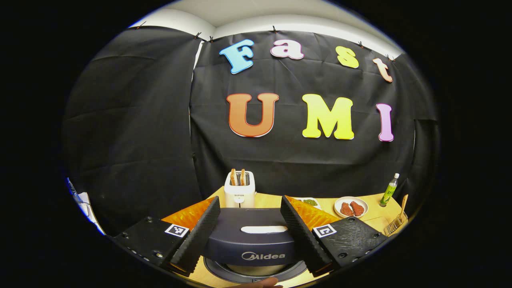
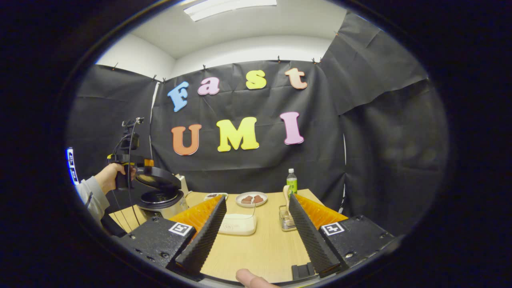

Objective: Close the left gripper, press the button to open the rice cooker; take a wooden spoon from the chopstick holder with the right hand, scoop a spoonful of rice and pour it into the rice cooker, then put the wooden spoon back into the chopstick holder.

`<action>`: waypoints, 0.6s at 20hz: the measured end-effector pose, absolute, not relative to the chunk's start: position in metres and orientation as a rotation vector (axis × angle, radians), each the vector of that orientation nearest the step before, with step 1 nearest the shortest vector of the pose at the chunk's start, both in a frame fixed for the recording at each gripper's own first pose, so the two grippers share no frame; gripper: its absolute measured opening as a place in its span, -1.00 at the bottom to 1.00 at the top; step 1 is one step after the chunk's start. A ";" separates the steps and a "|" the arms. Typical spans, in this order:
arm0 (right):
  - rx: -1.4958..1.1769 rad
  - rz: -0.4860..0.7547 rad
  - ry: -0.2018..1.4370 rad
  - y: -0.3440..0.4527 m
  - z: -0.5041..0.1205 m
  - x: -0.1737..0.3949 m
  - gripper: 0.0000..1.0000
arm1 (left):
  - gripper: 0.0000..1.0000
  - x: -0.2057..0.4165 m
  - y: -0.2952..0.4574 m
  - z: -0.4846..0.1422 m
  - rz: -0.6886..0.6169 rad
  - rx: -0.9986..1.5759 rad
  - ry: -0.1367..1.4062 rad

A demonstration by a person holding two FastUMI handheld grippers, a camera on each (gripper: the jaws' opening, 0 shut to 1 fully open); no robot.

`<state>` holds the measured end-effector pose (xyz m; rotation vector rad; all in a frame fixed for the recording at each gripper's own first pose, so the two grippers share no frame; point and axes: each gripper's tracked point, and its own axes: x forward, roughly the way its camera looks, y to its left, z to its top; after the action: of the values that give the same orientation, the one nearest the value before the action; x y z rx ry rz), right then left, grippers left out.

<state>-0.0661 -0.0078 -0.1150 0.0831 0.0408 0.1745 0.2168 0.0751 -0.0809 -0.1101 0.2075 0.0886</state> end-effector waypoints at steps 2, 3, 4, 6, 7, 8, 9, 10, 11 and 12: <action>0.081 0.171 0.040 -0.006 -0.114 -0.068 1.00 | 0.95 0.211 0.075 -0.087 0.088 -0.109 0.203; 0.078 0.171 0.040 -0.005 -0.114 -0.069 1.00 | 0.95 0.209 0.074 -0.090 0.084 -0.110 0.199; 0.077 0.175 0.042 -0.002 -0.114 -0.070 1.00 | 0.95 0.205 0.073 -0.094 0.080 -0.113 0.198; 0.076 0.175 0.046 0.000 -0.114 -0.071 1.00 | 0.95 0.200 0.071 -0.107 0.072 -0.109 0.203; 0.078 0.170 0.046 0.000 -0.113 -0.071 1.00 | 0.95 0.198 0.069 -0.114 0.067 -0.104 0.207; 0.084 0.154 0.038 -0.003 -0.111 -0.072 1.00 | 0.95 0.197 0.067 -0.123 0.065 -0.103 0.213; 0.085 0.137 0.027 -0.006 -0.108 -0.072 1.00 | 0.95 0.195 0.066 -0.135 0.064 -0.101 0.231; 0.083 0.128 0.017 -0.006 -0.105 -0.073 1.00 | 0.95 0.194 0.064 -0.146 0.062 -0.099 0.250; 0.080 0.125 0.010 -0.005 -0.104 -0.074 1.00 | 0.95 0.190 0.063 -0.155 0.064 -0.096 0.255; 0.076 0.125 0.005 -0.003 -0.102 -0.076 1.00 | 0.98 0.189 0.063 -0.156 0.064 -0.088 0.235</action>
<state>-0.0760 -0.0027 -0.1024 0.0762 0.0049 0.1250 0.1886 0.0627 -0.1561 -0.0884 0.2350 0.0642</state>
